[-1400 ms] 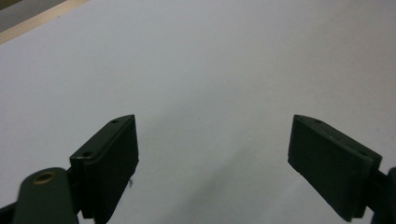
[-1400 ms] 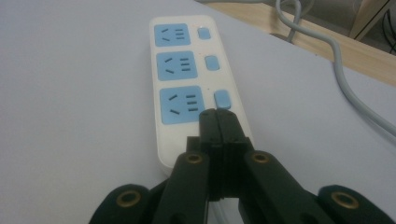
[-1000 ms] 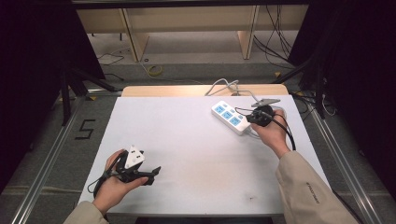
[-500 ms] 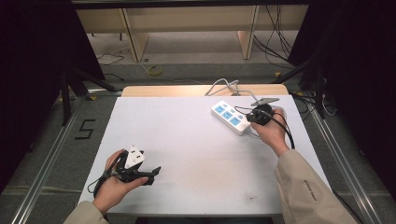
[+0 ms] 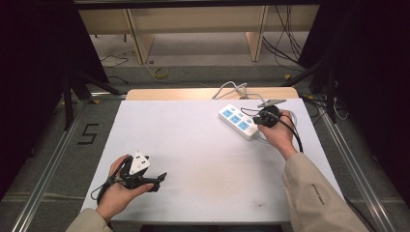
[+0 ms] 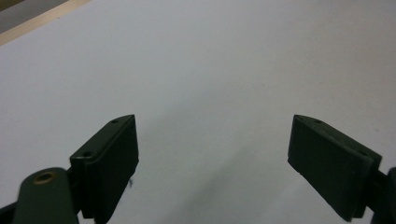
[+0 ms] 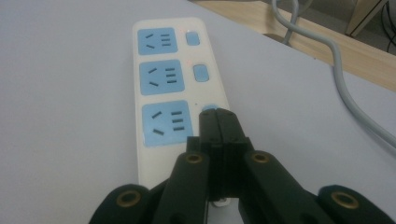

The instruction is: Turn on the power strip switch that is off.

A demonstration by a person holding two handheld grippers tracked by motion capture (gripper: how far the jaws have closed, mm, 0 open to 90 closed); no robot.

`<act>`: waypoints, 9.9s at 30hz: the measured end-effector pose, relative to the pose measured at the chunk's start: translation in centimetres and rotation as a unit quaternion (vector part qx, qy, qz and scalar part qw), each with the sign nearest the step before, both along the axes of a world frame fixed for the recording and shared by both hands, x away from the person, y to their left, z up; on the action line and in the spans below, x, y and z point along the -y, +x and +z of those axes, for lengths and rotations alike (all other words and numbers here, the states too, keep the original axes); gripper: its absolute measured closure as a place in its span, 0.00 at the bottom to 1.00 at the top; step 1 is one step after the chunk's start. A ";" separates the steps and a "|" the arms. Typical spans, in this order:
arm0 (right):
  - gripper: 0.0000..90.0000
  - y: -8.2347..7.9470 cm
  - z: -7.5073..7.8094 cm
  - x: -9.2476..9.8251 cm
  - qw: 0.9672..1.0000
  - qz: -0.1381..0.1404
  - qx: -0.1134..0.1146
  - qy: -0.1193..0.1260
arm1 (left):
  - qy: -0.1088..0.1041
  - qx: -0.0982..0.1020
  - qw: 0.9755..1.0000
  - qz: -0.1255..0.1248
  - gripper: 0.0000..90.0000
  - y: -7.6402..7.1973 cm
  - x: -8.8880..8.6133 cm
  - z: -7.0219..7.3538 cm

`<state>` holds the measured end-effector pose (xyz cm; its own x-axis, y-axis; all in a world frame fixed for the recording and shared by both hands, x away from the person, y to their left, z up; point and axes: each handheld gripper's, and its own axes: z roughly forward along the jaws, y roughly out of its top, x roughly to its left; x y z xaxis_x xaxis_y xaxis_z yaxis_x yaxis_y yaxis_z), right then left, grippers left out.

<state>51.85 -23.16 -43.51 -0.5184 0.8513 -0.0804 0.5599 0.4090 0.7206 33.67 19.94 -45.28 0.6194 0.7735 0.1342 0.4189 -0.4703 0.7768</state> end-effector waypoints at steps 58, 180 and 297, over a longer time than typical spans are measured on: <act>1.00 2.1 -0.8 -1.1 1.000 -0.011 -0.019 -0.005 | -0.002 -0.001 1.000 -0.001 0.18 0.0 0.1 0.0; 1.00 4.4 -1.4 -2.7 0.997 -0.019 -0.073 -0.035 | -0.005 0.001 1.000 -0.007 0.18 -0.2 0.0 0.0; 0.46 -11.3 1.3 0.8 0.995 0.062 0.002 0.083 | -0.005 -0.006 1.000 0.001 0.19 -0.2 0.1 -0.1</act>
